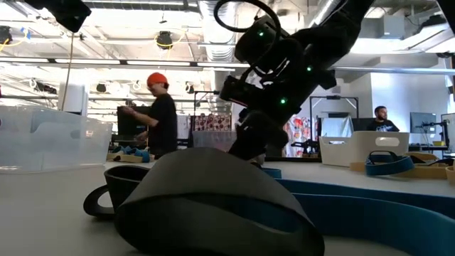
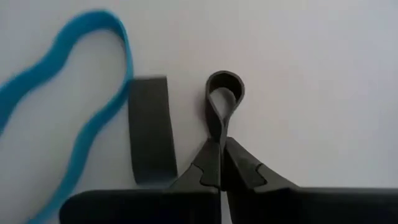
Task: Sort rubber bands into baskets
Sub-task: Put the black rubber band into the white bin
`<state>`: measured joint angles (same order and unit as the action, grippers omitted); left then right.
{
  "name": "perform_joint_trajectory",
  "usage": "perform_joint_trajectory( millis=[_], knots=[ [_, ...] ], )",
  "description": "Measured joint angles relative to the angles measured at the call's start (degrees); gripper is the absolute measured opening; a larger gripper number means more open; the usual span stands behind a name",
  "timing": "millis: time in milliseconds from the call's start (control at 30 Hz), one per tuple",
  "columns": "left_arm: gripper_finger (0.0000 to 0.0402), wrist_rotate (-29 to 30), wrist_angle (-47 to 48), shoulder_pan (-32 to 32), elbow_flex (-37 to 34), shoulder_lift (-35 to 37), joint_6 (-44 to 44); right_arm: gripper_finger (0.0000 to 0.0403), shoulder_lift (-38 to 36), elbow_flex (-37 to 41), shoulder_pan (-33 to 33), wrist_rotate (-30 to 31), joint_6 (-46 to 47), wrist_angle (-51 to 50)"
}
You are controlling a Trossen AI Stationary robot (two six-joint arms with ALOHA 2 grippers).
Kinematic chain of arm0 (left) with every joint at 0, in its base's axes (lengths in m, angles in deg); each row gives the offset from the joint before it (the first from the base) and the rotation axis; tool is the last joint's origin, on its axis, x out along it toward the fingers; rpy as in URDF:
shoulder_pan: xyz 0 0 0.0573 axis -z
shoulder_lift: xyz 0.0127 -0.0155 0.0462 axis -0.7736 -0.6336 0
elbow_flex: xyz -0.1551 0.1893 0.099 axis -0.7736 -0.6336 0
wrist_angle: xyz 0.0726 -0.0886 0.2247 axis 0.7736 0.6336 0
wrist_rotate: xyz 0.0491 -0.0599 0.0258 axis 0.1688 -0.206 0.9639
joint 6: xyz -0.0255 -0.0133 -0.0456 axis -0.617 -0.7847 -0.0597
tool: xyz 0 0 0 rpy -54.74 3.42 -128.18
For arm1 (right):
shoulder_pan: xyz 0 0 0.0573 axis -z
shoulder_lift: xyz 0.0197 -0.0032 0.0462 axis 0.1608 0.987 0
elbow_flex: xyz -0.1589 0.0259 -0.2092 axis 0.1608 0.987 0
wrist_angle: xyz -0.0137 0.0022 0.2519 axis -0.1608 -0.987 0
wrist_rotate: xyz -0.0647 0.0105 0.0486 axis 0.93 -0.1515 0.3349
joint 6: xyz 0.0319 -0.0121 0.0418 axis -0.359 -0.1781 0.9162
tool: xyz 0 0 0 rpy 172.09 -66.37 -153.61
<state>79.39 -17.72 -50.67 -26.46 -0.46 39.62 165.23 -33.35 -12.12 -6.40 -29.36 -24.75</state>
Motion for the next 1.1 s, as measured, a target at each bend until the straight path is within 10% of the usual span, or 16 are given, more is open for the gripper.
perform_joint_trajectory(
  millis=[1100],
  knots=[
    [0.0000, 0.00, 0.00, 0.00, -0.01, 0.02, 0.00, 0.0029, -43.35, 0.06, 8.06, 38.60, 27.27, -71.75]
  ],
)
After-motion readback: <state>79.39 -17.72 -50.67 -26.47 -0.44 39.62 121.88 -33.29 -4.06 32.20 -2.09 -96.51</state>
